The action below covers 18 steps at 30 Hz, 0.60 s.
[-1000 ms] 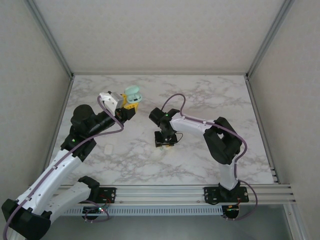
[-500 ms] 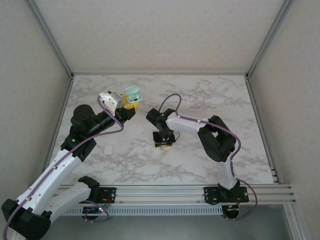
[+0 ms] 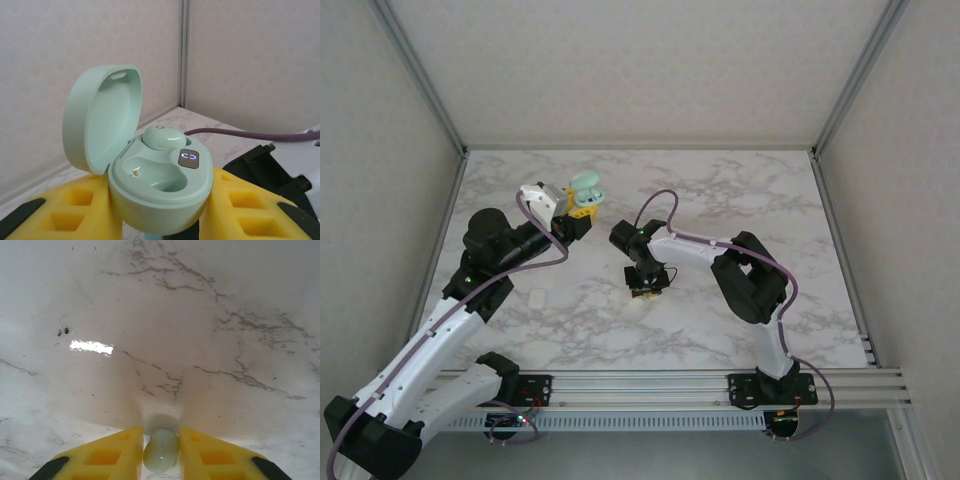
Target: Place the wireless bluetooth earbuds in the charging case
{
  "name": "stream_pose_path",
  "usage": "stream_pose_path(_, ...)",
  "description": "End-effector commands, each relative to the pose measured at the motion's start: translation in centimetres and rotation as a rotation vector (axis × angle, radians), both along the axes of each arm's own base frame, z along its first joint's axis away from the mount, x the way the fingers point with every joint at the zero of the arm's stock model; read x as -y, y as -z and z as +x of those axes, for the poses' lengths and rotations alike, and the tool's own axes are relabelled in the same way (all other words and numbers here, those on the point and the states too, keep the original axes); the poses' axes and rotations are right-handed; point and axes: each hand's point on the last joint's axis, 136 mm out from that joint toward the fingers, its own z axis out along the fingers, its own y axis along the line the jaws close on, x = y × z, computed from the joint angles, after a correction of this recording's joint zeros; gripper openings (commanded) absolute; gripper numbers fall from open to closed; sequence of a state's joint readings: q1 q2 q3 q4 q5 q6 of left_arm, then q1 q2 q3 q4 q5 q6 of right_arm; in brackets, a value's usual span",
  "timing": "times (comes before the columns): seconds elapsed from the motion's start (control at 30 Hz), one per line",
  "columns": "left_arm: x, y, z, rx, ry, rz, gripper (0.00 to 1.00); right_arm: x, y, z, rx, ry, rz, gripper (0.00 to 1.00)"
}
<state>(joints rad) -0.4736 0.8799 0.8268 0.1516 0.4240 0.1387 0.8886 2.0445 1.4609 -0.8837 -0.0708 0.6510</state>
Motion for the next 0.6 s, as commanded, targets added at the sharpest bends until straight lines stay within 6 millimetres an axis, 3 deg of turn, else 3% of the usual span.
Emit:
stream_pose_path(0.0,-0.2,-0.7,0.1,0.017,-0.003,-0.004,0.22,0.1,0.2,-0.2,0.006,-0.009,-0.042,0.24)
stream_pose_path(0.33,-0.3,-0.6,0.1,0.011,-0.009,-0.003,0.22,0.5,-0.4,-0.1,0.022,-0.030,-0.051,0.19)
stream_pose_path(0.43,-0.2,-0.4,0.2,0.007,-0.010,0.002,0.22,0.1,-2.0,0.1,0.056,-0.038,-0.011,0.17)
stream_pose_path(0.57,-0.1,0.0,0.4,-0.004,-0.009,0.005,0.22,0.6,-5.7,0.7,0.120,-0.026,0.065,0.16)
